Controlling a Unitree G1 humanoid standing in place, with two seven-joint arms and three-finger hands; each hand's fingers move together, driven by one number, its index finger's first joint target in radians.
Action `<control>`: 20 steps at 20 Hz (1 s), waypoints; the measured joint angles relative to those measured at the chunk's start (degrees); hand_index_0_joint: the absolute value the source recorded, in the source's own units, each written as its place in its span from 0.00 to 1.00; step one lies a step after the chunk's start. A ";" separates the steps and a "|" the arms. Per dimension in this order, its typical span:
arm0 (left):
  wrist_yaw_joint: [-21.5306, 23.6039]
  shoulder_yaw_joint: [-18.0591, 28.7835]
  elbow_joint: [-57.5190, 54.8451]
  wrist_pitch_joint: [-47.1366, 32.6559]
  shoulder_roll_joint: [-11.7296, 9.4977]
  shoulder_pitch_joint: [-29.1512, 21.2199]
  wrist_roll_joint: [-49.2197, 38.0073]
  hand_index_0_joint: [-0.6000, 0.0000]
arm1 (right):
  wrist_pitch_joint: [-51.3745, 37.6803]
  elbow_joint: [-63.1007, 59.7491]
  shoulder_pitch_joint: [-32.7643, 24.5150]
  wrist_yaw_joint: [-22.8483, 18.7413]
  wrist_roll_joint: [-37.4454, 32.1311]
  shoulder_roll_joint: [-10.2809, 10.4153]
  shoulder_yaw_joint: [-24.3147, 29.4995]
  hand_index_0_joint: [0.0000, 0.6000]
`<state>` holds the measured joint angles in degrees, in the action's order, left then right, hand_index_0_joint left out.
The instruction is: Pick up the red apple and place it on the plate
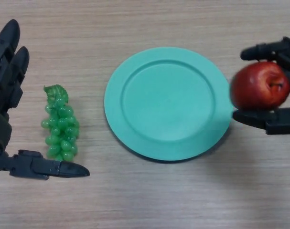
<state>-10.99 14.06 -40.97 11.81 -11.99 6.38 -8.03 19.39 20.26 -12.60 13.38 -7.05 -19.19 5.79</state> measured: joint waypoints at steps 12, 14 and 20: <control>0.00 0.33 -2.57 -0.05 1.57 2.22 -2.52 1.00 | -1.86 -20.53 -11.80 -2.32 14.27 8.45 -13.27 1.00; -0.01 0.30 -2.65 -0.17 1.89 3.27 -2.55 1.00 | -5.41 -26.71 -14.10 -5.34 17.04 8.53 -14.67 1.00; 0.00 0.21 -3.00 -0.72 2.00 4.72 -4.23 1.00 | -5.33 -34.41 -15.50 -7.10 21.35 8.59 -17.77 0.42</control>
<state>-11.00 14.27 -43.98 11.09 -9.98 11.10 -12.26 14.06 -14.15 -28.10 6.28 14.30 -10.61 -11.98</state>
